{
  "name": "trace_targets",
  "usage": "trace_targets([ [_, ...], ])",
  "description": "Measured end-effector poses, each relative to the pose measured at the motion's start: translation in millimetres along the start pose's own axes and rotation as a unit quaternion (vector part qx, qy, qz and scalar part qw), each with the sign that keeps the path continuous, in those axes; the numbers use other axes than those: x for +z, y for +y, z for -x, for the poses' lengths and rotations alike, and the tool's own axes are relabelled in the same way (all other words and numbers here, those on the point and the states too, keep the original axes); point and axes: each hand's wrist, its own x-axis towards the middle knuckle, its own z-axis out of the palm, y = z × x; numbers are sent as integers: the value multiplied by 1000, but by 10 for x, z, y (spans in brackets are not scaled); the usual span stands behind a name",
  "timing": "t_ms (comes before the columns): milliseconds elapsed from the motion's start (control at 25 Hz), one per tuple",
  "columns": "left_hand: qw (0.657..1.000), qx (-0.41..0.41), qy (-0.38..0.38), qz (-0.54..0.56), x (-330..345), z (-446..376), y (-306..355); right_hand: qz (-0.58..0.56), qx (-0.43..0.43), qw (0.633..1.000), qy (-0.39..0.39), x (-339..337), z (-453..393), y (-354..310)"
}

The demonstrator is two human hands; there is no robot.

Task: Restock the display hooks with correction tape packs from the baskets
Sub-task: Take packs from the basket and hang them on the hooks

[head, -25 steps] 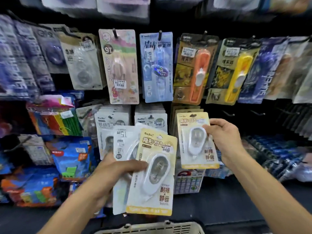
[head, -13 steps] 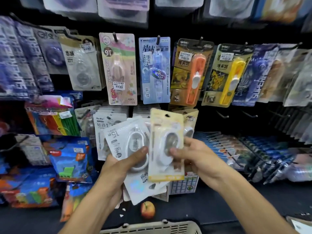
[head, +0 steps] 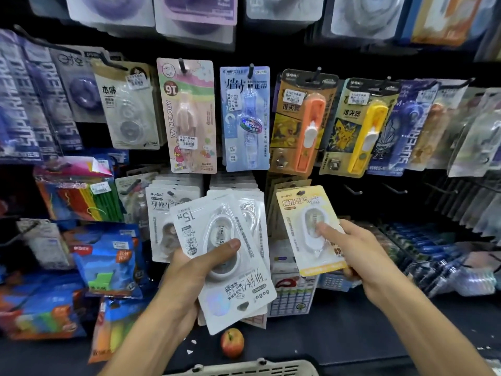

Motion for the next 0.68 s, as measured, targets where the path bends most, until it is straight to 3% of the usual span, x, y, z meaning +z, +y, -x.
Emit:
trace_targets([
  [120,1000,0,-3,3,28,14,4,120,38,987,98,78,-13,37],
  [200,1000,-7,-1,1,14,8,-2,228,-24,967,107,130,34,59],
  [280,1000,-24,5,-9,11,18,-10,126,-85,988,20,277,150,10],
  [360,999,-41,9,-28,12,45,-7,47,-85,990,-106,509,277,-1],
  [440,997,-35,38,-57,-39,75,59,119,-178,971,-106,707,324,69],
  [480,996,-23,61,-68,-108,83,109,200,-249,945,-73,786,306,100],
  [560,989,12,104,-104,-298,96,227,372,-357,854,-64,981,215,140],
  [600,985,22,119,-123,-381,113,280,434,-368,817,-89,1090,130,169],
  [680,981,24,139,-131,-504,154,328,517,-334,779,-118,1308,-74,202],
])
